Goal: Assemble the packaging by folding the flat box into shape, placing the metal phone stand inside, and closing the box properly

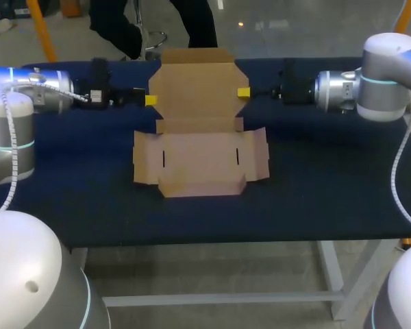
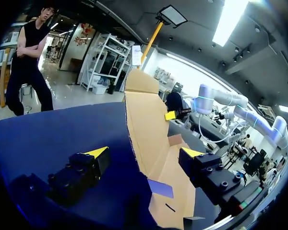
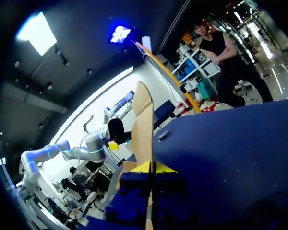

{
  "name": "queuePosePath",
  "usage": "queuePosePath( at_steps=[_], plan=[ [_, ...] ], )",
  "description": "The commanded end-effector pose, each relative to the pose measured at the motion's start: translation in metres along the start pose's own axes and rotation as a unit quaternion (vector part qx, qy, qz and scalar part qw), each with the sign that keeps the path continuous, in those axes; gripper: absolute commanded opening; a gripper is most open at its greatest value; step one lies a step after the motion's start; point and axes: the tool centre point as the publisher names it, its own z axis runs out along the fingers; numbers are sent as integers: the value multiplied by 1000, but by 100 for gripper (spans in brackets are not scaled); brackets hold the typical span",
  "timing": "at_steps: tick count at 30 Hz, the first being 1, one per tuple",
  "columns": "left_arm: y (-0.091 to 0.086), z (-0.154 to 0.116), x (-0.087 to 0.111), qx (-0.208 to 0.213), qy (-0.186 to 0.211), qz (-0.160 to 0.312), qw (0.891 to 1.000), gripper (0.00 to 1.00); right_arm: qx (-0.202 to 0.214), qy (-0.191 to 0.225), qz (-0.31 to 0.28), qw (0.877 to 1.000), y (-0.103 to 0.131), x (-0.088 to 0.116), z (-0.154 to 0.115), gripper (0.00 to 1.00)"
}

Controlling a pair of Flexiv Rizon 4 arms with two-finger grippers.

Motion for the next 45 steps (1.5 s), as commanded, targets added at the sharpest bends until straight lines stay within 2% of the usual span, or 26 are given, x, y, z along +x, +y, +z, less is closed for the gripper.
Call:
queuePosePath(
  at_steps=[1,6,8,14,15,16,20,36,45],
  plan=[
    [-6,13,-11,-5,42,7,999,100,-4,13,-5,1000,2,-4,-1,0],
    [-12,25,-12,-9,51,11,999,100,-4,19,-11,1000,6,-4,-1,0],
    [-13,28,-11,-9,56,13,998,96,-6,21,-11,1000,7,-4,-1,0],
    [-15,39,-9,-8,74,24,997,76,-10,25,-14,1000,9,-4,0,0],
    [-16,41,-8,-7,78,27,997,73,-11,27,-15,999,10,-4,0,0],
    [-16,42,-8,-4,81,29,996,64,-12,27,-16,999,11,-4,1,0],
    [-17,46,-6,4,97,35,995,49,-14,30,-20,999,13,-3,2,0],
    [-23,65,-2,10,131,48,990,36,-19,39,-26,999,18,-5,9,0],
    [-24,69,0,11,141,51,989,23,-21,42,-27,999,19,-5,11,0]
  ],
)
